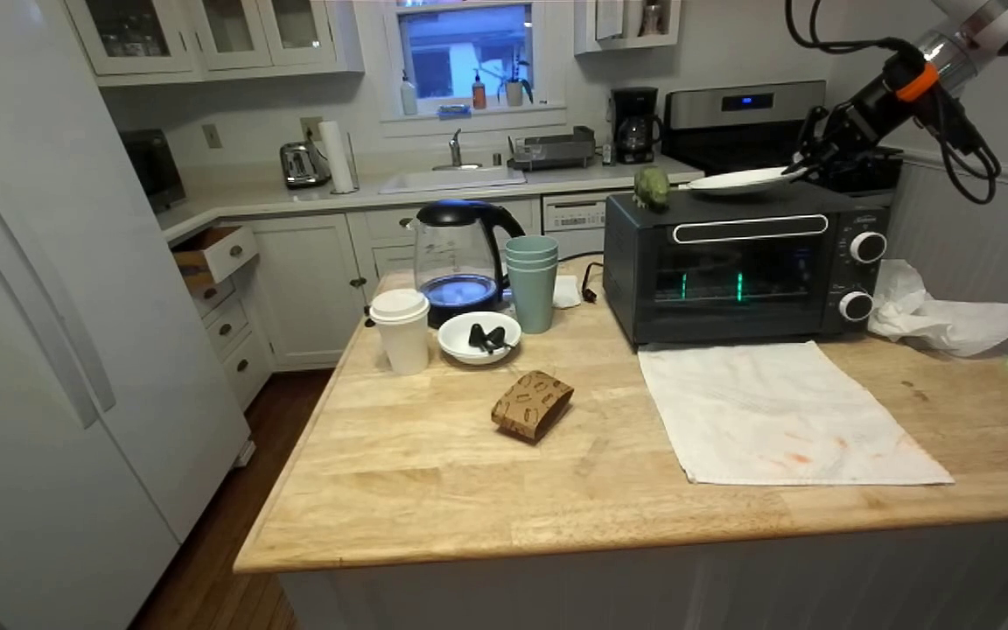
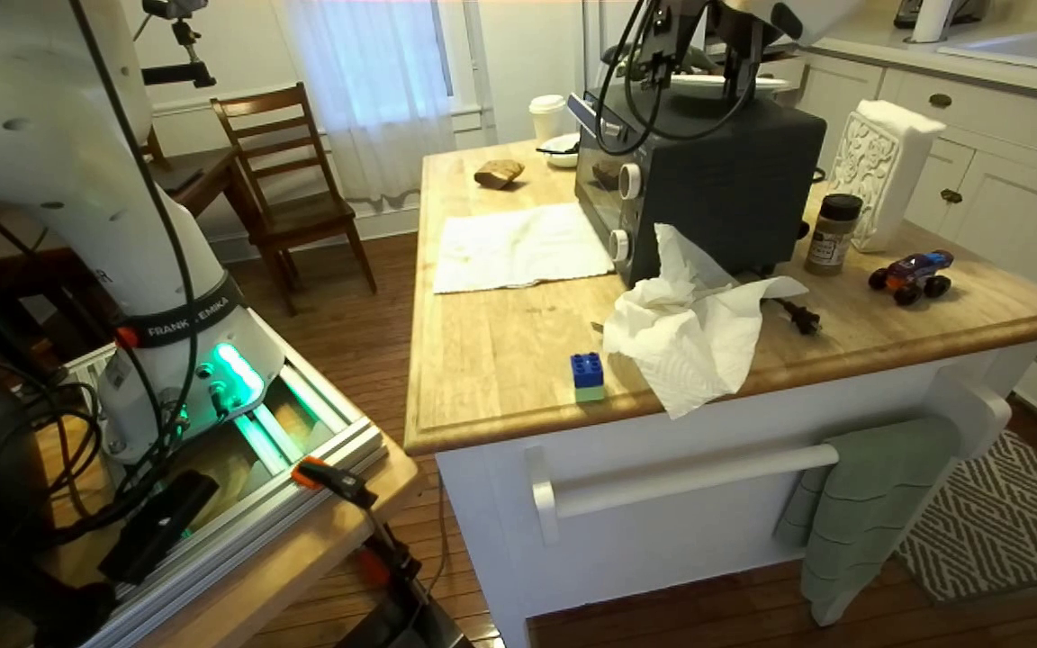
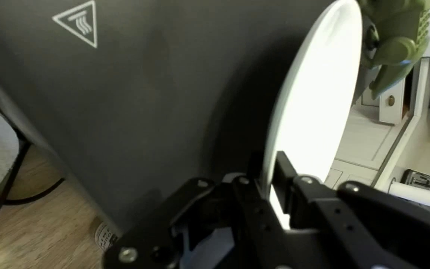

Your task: Remove the white plate from on top of the microwave and put it on the table

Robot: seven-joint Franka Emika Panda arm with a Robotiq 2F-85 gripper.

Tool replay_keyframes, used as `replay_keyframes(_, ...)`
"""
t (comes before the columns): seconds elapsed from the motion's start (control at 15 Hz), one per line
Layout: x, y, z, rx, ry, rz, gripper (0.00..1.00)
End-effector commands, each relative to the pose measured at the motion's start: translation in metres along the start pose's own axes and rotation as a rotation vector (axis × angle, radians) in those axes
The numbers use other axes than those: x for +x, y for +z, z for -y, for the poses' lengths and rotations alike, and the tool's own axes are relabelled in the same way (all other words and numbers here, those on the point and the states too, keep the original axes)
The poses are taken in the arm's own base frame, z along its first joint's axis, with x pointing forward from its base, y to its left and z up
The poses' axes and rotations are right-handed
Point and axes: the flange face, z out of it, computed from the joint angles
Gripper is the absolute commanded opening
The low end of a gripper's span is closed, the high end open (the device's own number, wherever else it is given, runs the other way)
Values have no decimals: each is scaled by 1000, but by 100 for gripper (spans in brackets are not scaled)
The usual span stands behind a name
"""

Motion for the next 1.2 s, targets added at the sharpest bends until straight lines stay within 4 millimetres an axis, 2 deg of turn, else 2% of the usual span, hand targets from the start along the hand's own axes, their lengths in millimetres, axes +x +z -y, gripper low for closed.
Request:
replay_keyframes(0.0, 4, -15, 8, 35, 29, 3, 2)
replay_keyframes(0.4, -6, -34, 14, 47, 4, 58, 2)
replay_keyframes(0.6, -16, -48, 11, 71, -8, 166, 2)
replay_keyframes(0.87, -39, -80, 6, 128, -67, 318, 2)
replay_keyframes(1.13, -80, -109, 2, 162, -175, 388, 2)
